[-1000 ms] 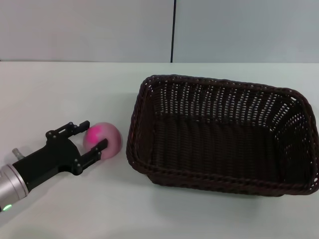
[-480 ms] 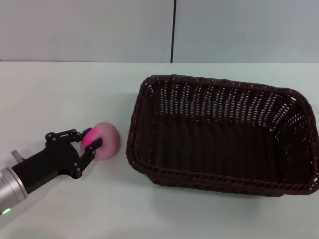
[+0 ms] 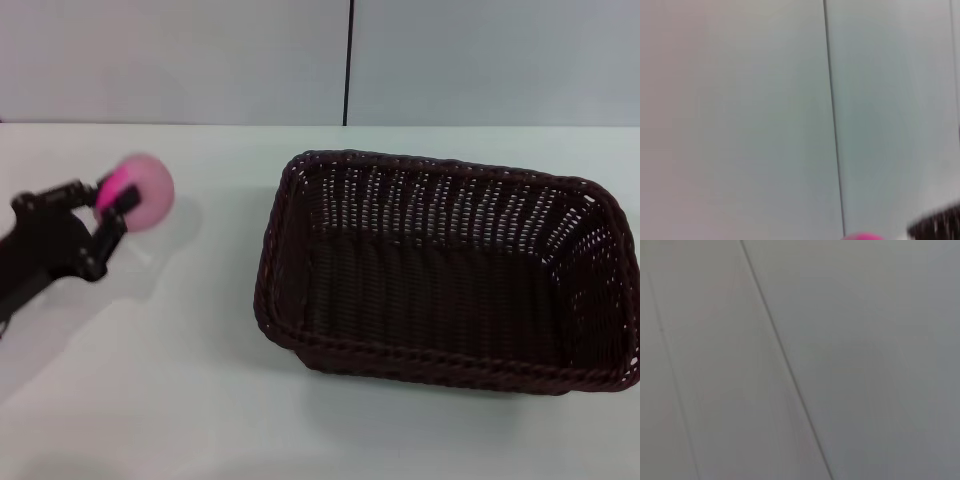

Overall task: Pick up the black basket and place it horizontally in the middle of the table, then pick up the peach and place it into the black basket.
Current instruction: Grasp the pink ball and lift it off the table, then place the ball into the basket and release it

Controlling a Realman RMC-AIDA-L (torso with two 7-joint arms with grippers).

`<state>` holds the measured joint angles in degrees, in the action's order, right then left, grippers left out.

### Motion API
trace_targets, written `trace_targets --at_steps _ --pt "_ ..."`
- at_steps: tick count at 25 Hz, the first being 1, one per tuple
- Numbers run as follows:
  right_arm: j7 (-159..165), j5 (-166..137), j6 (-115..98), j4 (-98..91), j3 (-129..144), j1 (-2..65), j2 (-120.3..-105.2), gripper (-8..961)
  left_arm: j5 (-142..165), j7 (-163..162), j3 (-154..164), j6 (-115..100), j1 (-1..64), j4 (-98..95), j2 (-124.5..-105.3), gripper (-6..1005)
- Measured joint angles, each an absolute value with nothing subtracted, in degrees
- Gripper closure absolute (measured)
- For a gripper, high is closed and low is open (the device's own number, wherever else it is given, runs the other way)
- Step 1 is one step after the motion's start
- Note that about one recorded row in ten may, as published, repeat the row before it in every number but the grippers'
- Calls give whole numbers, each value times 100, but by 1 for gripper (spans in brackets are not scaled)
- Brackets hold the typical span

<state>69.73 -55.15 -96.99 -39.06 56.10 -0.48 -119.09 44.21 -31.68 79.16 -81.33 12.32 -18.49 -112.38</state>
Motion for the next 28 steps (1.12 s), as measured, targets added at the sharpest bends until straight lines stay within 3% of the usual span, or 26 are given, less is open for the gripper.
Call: trace_targets --at_steps 5,11,15,22,28 --pt "6794 -5506 -9829 -3259 4918 70 -11912 201 5012 -3710 7954 -8282 1185 -2869 -11293 812" --pt "6447 -5520 -10200 -2351 3571 -6 -11896 201 5954 -4485 7936 -8335 1231 -3745 -11681 879" --pt "6421 -5549 -10269 -2171 3187 -138 -11885 201 6246 -4637 8177 -8329 1345 -3907 -11832 891" --pt "6094 -5543 -10283 -1883 3029 -186 -11883 200 5808 -4684 8789 -8090 1530 -3670 -11886 912" --pt "5497 -5525 -10277 -1387 2579 -86 -11895 200 5568 -4733 9171 -7869 1556 -3647 -11864 778"
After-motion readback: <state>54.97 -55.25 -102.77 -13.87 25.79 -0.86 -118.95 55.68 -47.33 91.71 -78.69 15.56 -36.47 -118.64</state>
